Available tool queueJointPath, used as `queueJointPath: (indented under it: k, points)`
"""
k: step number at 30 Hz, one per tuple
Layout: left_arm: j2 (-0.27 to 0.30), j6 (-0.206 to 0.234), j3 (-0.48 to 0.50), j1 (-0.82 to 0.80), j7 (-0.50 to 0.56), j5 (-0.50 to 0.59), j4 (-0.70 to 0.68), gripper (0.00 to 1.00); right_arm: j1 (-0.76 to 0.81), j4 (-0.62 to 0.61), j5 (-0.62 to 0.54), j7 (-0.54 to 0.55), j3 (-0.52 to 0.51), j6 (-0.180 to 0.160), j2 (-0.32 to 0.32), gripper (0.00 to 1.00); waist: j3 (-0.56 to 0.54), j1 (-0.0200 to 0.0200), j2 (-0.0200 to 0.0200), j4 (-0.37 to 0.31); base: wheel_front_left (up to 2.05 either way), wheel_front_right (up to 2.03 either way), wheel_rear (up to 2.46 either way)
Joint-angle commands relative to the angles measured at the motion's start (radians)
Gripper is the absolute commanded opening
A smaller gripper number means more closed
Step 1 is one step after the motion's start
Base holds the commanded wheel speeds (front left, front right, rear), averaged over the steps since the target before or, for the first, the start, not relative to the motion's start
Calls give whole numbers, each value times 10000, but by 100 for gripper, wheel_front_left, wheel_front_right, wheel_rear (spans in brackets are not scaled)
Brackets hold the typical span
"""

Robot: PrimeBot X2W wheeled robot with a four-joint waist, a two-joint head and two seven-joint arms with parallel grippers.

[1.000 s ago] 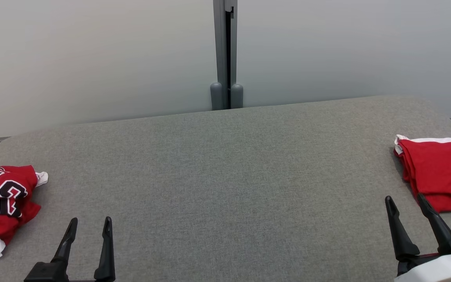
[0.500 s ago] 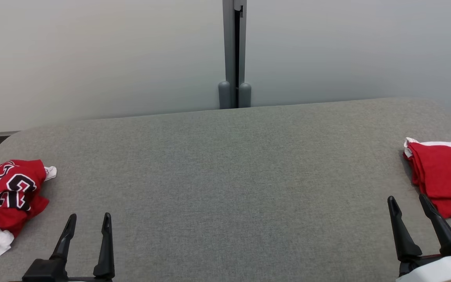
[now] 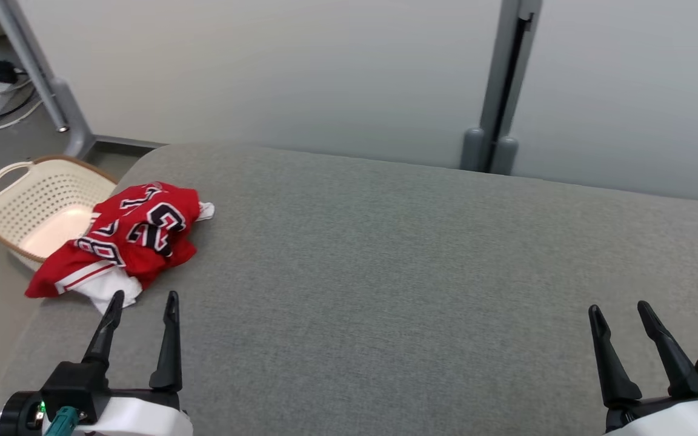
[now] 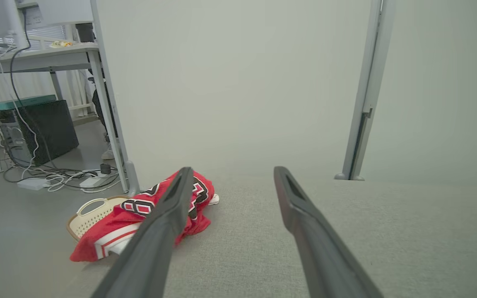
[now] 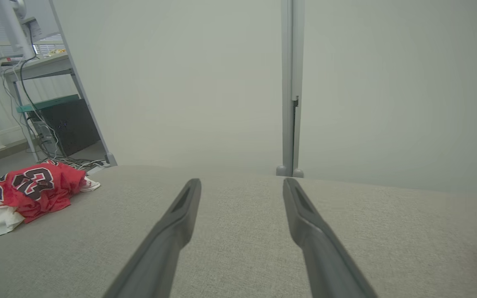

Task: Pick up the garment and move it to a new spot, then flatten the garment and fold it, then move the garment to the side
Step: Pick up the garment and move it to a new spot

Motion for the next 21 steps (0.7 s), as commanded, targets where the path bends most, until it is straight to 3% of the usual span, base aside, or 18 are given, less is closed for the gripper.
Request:
queueJointPath:
  k: [1, 9, 21]
  points:
    - [125, 3, 88, -108, -69, 44, 57, 100, -10, -35, -49, -68, 11, -4, 33, 100, -62, 0, 0, 885, 0, 0, 0]
    - [335, 49, 355, -55, -156, -137, 214, 100, -118, -33, -146, -73, 115, -4, 84, 100, -124, 0, 0, 1749, 0, 0, 0]
    - [232, 145, 236, -264, -273, -129, 383, 100, -157, -143, -203, 6, 86, -4, 16, 100, 4, 0, 0, 1987, 0, 0, 0]
